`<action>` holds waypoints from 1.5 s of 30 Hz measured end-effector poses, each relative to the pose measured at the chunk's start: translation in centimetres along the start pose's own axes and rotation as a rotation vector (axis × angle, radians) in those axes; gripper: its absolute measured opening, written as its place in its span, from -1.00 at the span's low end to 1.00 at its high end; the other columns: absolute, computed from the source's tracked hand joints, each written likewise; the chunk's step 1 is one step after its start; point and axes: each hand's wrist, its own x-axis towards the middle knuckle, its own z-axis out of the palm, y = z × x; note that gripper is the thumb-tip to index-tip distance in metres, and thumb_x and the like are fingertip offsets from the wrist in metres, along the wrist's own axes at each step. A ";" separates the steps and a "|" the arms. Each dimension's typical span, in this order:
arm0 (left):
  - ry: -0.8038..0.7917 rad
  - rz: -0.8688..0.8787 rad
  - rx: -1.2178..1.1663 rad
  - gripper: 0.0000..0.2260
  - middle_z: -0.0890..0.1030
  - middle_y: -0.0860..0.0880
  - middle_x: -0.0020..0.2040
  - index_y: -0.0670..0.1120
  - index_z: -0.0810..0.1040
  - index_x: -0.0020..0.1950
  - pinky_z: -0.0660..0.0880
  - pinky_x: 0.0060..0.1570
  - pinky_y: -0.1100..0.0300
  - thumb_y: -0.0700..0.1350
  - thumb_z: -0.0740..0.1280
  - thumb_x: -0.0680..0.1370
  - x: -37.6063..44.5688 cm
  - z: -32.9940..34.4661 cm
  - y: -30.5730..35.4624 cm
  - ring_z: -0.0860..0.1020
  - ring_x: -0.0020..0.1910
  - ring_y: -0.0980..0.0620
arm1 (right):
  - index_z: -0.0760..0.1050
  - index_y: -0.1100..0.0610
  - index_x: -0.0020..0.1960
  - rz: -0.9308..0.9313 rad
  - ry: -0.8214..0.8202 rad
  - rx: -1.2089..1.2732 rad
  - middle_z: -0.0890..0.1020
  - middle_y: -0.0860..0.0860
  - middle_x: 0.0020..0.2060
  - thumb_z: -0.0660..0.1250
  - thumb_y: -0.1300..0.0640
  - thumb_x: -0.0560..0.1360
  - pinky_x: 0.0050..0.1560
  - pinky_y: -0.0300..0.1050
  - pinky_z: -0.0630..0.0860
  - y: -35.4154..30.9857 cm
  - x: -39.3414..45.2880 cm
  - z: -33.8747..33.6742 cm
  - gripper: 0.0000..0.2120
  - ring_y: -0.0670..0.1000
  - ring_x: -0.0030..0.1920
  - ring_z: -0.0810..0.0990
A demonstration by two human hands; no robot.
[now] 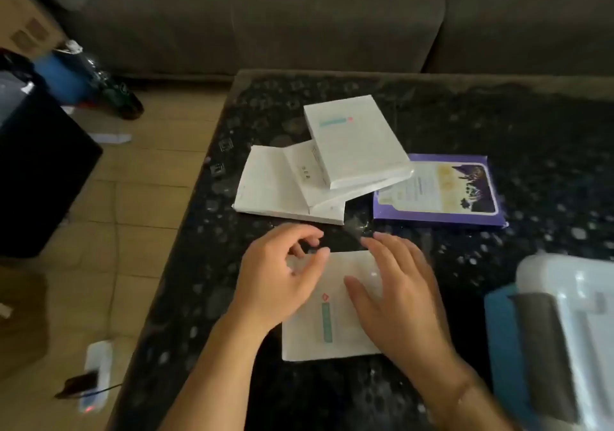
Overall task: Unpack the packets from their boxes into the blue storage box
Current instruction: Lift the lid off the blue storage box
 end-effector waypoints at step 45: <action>-0.449 -0.081 0.791 -0.31 0.03 0.09 0.59 0.39 0.14 0.50 -0.12 0.52 -0.22 -0.27 0.22 0.58 -6.5 -2.3 1.3 0.00 0.52 -0.09 | 0.15 -0.09 0.44 -0.020 -0.074 -0.218 0.24 0.05 0.35 0.28 -0.39 0.41 0.42 0.10 0.25 0.0 -10.8 1.4 -0.26 0.11 0.34 0.26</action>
